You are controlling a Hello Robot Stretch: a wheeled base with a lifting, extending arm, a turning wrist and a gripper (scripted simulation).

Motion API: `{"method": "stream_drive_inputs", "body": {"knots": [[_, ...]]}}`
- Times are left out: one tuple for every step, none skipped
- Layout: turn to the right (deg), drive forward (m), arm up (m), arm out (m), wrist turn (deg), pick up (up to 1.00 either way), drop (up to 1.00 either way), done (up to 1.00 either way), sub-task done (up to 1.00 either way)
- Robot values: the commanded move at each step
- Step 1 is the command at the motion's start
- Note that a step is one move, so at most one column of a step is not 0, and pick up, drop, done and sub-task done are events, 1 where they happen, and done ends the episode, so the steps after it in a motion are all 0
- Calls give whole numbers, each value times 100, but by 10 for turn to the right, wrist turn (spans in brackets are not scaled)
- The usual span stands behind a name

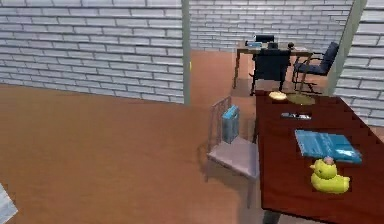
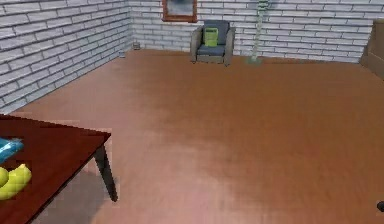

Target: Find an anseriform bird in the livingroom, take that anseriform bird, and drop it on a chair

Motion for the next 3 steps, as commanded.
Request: {"method": "stream_drive_inputs", "body": {"knots": [[60, 0, 0, 0, 0, 0, 0, 0, 0], [30, 0, 0, 0, 0, 0, 0, 0, 0], [-330, 0, 0, 0, 0, 0, 0, 0, 0]]}}
